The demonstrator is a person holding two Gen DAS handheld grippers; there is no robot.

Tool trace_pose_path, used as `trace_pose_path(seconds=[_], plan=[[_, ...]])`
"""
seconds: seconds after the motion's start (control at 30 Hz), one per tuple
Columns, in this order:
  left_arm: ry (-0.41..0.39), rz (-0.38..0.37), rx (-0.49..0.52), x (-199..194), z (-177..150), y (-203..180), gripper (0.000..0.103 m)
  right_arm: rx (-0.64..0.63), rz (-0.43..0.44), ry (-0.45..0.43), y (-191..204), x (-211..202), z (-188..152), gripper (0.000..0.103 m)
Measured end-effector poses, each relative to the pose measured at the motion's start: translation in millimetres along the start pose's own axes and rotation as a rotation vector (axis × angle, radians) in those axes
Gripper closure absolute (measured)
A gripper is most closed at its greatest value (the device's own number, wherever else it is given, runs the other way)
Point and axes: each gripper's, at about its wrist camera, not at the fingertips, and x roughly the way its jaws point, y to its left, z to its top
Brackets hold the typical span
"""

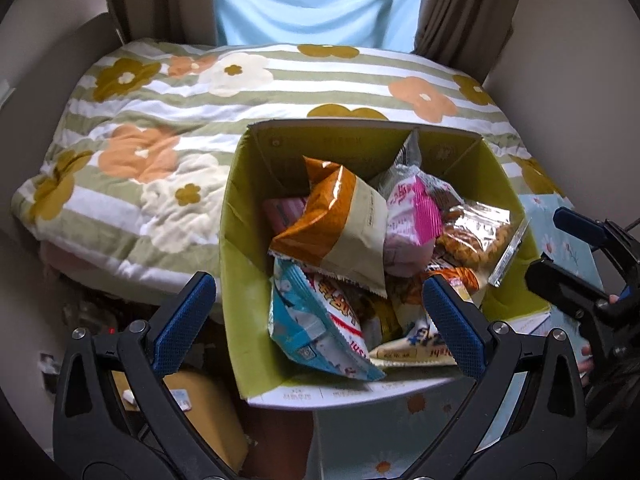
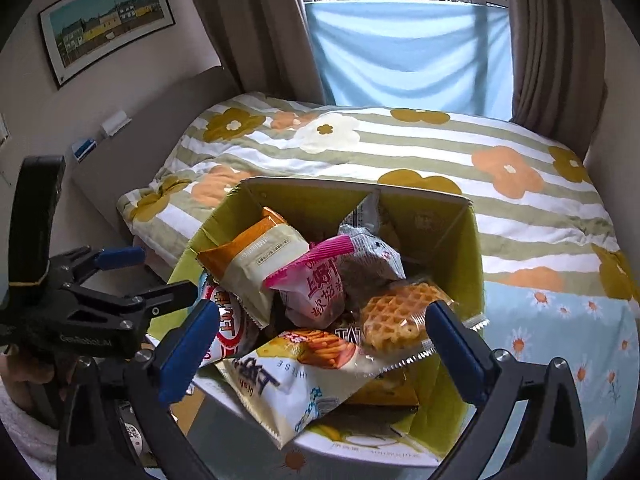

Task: Organize snacks
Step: 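Carry both bags over the box and open both tools to drop them, then move both tools back from the box toward the Snickers and pastry pack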

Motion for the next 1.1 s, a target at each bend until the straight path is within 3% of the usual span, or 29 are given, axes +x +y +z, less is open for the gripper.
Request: trace_pose_path(seconds=[0.3, 0.53, 0.83, 1.0, 1.1], plan=[[-0.034, -0.036, 0.038, -14, -16, -19, 0.0, 0.027, -0.067, -0.043, -5, -33, -25, 0.001], [-0.066, -0.052, 0.098, -24, -20, -65, 0.0, 0.124, -0.13, -0.083, -40, -68, -51, 0.001], [-0.084, -0.177, 0.187, -21, -13, -184, 0.0, 0.235, -0.263, -0.083, -131, -128, -84, 0.001], [-0.048, -0.198, 0.293, -1, -12, -271, 0.0, 0.311, -0.338, -0.054, -191, -156, -110, 0.001], [0.009, -0.23, 0.336, 18, -17, -318, 0.0, 0.404, -0.338, -0.042, -230, -168, -129, 0.001]])
